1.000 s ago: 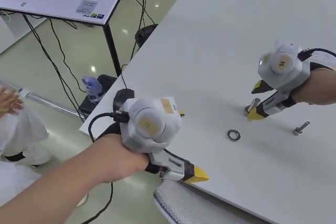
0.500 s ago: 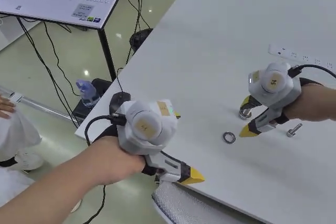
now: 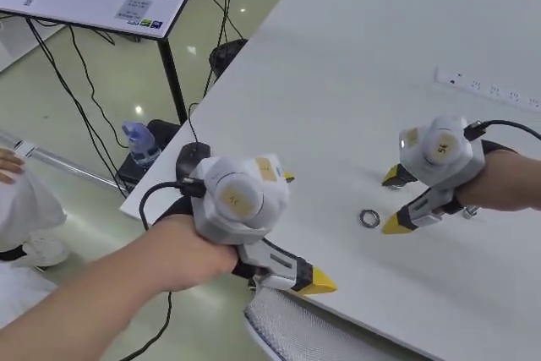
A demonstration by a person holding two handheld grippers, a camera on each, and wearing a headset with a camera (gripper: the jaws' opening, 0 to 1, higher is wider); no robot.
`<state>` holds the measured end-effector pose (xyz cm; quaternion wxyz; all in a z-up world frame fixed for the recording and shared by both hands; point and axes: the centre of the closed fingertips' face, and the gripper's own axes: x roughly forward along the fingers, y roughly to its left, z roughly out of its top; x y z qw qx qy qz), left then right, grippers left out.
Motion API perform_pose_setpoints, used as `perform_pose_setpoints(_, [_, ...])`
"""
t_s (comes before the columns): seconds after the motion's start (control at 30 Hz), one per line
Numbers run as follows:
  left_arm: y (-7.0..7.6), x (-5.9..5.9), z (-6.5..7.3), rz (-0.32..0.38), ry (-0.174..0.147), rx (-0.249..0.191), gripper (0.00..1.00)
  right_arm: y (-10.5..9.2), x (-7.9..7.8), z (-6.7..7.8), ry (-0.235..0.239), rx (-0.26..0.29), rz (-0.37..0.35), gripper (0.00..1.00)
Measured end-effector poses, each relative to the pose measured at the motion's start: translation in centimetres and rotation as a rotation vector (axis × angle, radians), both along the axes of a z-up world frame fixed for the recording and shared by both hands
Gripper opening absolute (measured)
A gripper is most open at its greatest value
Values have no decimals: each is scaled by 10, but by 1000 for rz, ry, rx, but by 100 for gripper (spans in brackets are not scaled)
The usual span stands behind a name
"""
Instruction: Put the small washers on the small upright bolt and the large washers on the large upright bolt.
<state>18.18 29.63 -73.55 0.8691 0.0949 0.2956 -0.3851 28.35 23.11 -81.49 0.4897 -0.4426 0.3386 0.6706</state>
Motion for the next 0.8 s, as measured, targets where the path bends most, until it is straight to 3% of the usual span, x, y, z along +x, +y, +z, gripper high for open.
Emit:
perform_pose_setpoints(0.23, [-4,5,-2,2,-1,-11,97,3,7,-19,-7,14,-27,52])
perform_pose_setpoints(0.33, [-4,6,-2,3,0,-19,97,2,4,-28,-8,-7,-16,51])
perform_pose_setpoints(0.8, [0,0,-12,-4,31,10,92,3,3,-55,-33,-43,13,49])
